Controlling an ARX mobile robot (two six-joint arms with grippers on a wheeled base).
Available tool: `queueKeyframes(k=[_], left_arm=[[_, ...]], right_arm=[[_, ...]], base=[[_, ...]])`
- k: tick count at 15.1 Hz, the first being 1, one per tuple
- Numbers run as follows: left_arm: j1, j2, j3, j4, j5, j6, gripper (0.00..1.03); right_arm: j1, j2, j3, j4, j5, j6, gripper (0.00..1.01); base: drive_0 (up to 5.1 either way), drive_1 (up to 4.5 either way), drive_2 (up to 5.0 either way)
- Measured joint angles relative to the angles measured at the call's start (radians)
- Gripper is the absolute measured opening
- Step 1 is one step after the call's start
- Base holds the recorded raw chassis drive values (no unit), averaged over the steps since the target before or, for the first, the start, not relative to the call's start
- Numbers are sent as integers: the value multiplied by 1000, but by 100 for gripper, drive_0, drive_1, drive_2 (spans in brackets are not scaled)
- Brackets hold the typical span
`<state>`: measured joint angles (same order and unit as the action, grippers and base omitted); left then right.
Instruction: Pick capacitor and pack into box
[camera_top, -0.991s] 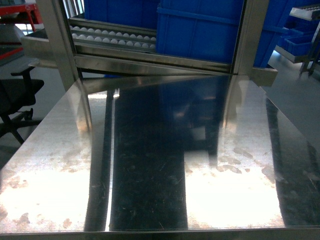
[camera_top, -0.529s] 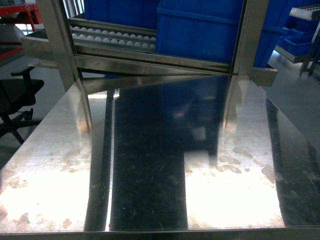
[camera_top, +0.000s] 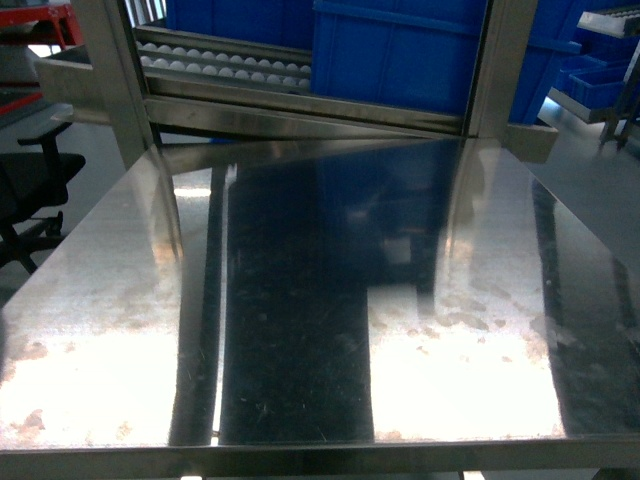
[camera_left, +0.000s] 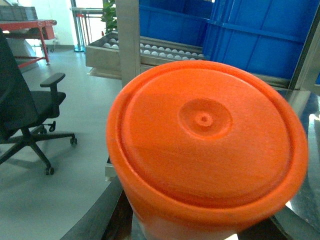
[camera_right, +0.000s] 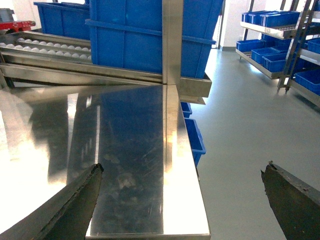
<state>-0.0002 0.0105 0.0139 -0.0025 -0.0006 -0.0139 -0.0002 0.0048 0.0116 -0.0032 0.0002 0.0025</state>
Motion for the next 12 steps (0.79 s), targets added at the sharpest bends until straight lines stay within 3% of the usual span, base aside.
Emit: queueKeyframes(k=[12], left_arm=[[0, 0, 0, -5, 0, 3, 44]], right_arm=[[0, 0, 0, -2, 0, 0, 98]], base=[[0, 0, 0]])
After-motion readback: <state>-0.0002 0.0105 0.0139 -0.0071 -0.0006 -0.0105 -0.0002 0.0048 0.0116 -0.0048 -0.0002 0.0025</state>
